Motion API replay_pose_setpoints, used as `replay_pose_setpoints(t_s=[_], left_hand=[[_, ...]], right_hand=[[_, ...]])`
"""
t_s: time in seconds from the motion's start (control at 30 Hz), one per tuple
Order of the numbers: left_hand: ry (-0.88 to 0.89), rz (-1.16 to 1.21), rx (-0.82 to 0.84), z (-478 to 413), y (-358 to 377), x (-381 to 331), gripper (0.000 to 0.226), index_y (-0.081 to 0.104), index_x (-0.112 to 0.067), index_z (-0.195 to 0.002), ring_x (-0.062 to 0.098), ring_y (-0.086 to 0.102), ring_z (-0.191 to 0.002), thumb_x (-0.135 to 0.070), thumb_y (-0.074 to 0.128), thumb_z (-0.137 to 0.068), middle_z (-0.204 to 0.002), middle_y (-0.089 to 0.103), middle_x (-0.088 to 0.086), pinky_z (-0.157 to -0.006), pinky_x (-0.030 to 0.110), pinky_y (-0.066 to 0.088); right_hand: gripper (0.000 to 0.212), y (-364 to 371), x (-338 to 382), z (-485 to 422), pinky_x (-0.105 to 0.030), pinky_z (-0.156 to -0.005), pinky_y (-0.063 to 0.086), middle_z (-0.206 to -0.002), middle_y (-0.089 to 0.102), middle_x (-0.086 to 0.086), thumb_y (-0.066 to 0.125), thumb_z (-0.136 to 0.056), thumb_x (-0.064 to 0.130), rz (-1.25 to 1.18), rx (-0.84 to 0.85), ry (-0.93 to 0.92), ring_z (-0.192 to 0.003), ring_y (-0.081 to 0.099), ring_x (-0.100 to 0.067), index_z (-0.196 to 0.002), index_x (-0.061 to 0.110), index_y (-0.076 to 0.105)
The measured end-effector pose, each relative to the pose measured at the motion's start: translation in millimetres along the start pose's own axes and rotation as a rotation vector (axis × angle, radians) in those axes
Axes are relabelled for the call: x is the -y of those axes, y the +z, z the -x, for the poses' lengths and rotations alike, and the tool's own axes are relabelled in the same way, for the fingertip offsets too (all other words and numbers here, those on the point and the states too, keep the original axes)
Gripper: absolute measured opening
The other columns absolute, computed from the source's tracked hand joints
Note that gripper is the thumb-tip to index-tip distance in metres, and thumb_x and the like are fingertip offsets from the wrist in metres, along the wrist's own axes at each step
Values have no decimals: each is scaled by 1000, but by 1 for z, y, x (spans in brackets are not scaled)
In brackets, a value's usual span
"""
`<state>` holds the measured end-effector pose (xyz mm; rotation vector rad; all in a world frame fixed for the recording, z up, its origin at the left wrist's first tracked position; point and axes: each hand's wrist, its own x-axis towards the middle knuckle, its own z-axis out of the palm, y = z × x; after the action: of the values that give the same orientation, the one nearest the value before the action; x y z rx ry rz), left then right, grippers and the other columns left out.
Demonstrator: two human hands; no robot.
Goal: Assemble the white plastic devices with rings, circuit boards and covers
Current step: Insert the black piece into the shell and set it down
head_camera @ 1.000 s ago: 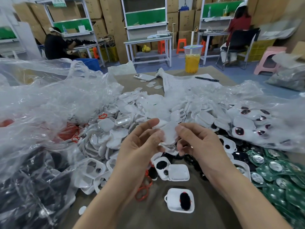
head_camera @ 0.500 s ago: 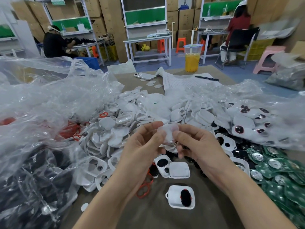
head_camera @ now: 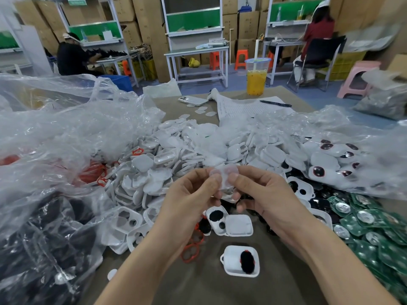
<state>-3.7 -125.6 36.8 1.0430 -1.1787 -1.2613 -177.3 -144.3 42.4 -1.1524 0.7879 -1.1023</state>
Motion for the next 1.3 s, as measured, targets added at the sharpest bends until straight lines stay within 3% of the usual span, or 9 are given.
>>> replay_pose_setpoints(t_s=[0.2, 0.37, 0.53, 0.63, 0.77, 0.9, 1.03, 1.2, 1.3], left_hand=[[20, -55, 35, 2, 0, -2, 26, 75, -21, -99, 15, 64, -76, -44, 74, -85, -79, 69, 0, -83, 43, 51], [3, -34, 69, 7, 1, -8, 16, 74, -20, -92, 17, 62, -78, -35, 69, -91, -81, 68, 2, -80, 33, 53], [-12, -4, 118, 15, 6, -21, 14, 71, -17, -94, 19, 69, -86, -30, 67, -95, -95, 74, 6, -71, 23, 56], [95, -294, 62, 22, 8, -24, 9, 68, -32, -88, 7, 71, -75, -27, 69, -95, -90, 77, -3, -55, 15, 49], [258, -501, 6, 39, 15, -19, 12, 66, -37, -86, -7, 52, -47, -29, 70, -94, -77, 69, -16, -40, 11, 40], [632, -814, 100, 55, 4, -13, 13, 65, -31, -91, 5, 64, -78, -21, 64, -100, -96, 64, -17, -65, 11, 44], [838, -1098, 226, 66, -10, 1, 13, 73, -21, -91, 11, 62, -91, -20, 61, -97, -104, 65, -12, -77, 22, 48], [795, -1173, 286, 65, -7, 3, 16, 74, -25, -86, 13, 56, -97, -24, 61, -94, -108, 65, -10, -83, 10, 37], [757, -1171, 344, 65, -8, 5, 16, 73, -24, -86, 13, 57, -98, -25, 59, -95, -107, 63, -9, -80, 14, 40]], right_hand=[[25, 1, 2, 2, -23, -56, 51, -80, 68, -3, 77, -75, 32, 38, -28, -21, -64, 57, -9, -96, 19, 80], [14, 1, 3, 6, -20, -59, 52, -80, 71, 4, 73, -88, 20, 150, -57, -69, -65, 60, -7, -101, 19, 79], [20, -2, 12, 14, -19, -61, 52, -87, 76, 1, 78, -75, 35, 261, -56, -124, -70, 66, -9, -93, 26, 78], [16, -10, 14, 18, -18, -61, 51, -77, 73, 5, 80, -71, 35, 312, -55, -133, -66, 64, -8, -85, 28, 77], [9, -23, 16, 29, -12, -58, 48, -66, 69, 9, 83, -72, 34, 441, -125, -155, -55, 57, -6, -76, 33, 74], [10, -40, 19, 50, -17, -60, 49, -73, 70, 5, 79, -79, 38, 540, -212, -211, -58, 61, -9, -87, 35, 75], [21, -46, 14, 76, -12, -63, 49, -80, 69, 15, 78, -79, 54, 697, -60, -226, -65, 62, -3, -97, 44, 73], [45, -43, 7, 80, -24, -73, 56, -108, 65, 16, 79, -68, 59, 698, 158, -128, -90, 66, -11, -111, 52, 66], [61, -43, 4, 82, -18, -76, 51, -118, 59, 22, 78, -65, 64, 752, 220, -111, -102, 60, -8, -122, 59, 57]])
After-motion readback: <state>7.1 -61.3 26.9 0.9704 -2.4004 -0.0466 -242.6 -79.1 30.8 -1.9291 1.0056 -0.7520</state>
